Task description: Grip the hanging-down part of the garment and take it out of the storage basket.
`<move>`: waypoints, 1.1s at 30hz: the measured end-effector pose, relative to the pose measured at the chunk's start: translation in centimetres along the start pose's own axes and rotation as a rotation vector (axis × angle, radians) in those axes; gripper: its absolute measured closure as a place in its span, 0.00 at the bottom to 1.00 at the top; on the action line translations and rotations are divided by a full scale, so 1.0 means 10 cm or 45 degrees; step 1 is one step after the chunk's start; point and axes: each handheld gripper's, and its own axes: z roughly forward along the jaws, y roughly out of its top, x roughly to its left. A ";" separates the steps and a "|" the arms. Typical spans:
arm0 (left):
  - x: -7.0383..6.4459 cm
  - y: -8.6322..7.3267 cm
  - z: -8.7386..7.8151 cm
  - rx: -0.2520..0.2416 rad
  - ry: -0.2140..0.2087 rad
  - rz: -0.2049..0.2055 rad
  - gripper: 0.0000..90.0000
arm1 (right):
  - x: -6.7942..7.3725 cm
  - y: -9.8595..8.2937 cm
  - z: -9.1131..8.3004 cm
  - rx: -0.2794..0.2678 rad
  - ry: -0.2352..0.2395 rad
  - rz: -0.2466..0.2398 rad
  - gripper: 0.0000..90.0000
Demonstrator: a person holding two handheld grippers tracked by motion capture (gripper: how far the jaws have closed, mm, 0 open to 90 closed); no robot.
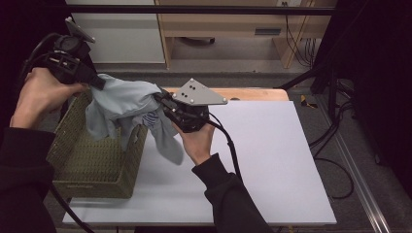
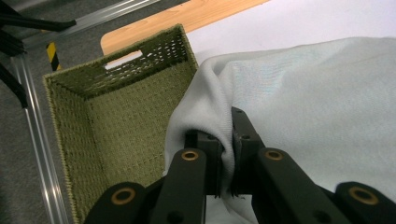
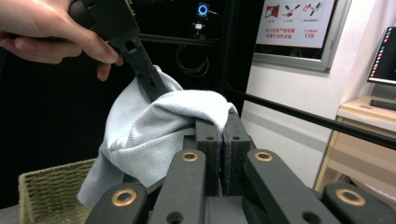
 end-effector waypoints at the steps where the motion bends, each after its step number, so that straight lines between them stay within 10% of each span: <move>1: 0.01 0.00 0.00 0.008 0.006 0.007 0.94 | 0.00 0.00 0.00 0.000 0.000 0.000 0.98; 21: -0.04 -0.04 0.12 0.050 0.024 0.017 0.94 | -0.01 -0.96 0.09 0.315 0.160 0.189 0.93; 33: -0.08 -0.06 0.13 0.046 0.022 0.032 0.94 | -0.08 -1.28 -0.19 0.328 0.225 0.303 0.29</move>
